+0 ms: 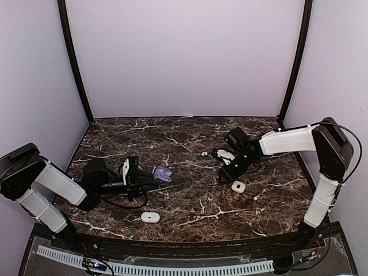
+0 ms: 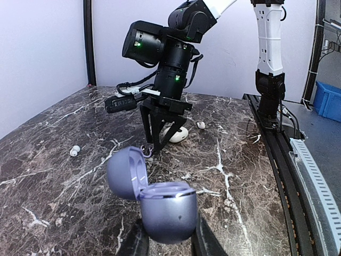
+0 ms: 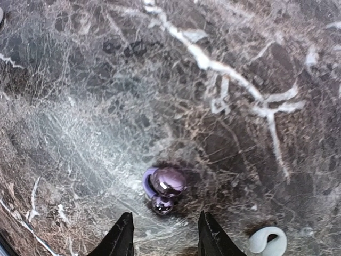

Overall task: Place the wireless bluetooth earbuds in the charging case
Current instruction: Pick up the right earbud from the center of the board.

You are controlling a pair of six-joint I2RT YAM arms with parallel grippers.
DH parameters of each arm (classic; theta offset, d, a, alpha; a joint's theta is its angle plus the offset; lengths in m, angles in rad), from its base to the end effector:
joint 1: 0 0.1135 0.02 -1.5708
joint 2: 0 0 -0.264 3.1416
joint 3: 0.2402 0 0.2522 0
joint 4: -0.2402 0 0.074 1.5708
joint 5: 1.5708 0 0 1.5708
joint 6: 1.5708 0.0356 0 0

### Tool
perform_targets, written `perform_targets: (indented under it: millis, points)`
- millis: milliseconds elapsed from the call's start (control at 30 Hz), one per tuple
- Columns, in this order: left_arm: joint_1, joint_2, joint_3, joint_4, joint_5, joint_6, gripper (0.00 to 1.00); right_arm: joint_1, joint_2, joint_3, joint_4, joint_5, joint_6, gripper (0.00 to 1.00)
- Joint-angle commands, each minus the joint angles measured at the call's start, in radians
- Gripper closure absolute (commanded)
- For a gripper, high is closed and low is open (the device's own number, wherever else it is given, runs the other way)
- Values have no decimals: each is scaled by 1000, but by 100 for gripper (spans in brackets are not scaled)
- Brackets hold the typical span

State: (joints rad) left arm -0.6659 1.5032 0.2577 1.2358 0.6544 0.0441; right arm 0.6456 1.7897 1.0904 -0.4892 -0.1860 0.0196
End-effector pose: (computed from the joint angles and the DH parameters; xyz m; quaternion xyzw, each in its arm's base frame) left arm 0.1750 -0.1650 0.1630 0.4459 0.5523 -0.4213 0.5645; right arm 0.2709 0.2123 0.1583 -0.3178 0.9246 0.1479 0.1490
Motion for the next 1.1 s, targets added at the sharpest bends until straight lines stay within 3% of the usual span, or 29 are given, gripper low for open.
perform_targets:
  millis: [0,233,367,467,533,700,833,1067]
  points:
    - [-5,-12,12,8,16,-5,78,-2,15,83,32,62,-36,60]
    - [-4,-10,14,4,14,-1,78,34,85,209,-77,-13,-177,65]
    - [-4,-2,15,9,17,-5,78,99,73,228,-40,70,-249,67]
    - [-6,0,15,13,20,-7,78,111,12,192,39,-48,-362,60]
    - [-6,-1,15,13,21,-7,78,122,-41,125,87,-116,-529,58]
    - [-6,-1,13,16,15,-4,78,132,-51,115,-69,-3,-842,63]
    - [-6,6,15,20,21,-9,78,131,21,173,-210,108,-908,67]
    - [-6,6,14,21,19,-7,78,134,88,207,-235,233,-946,71]
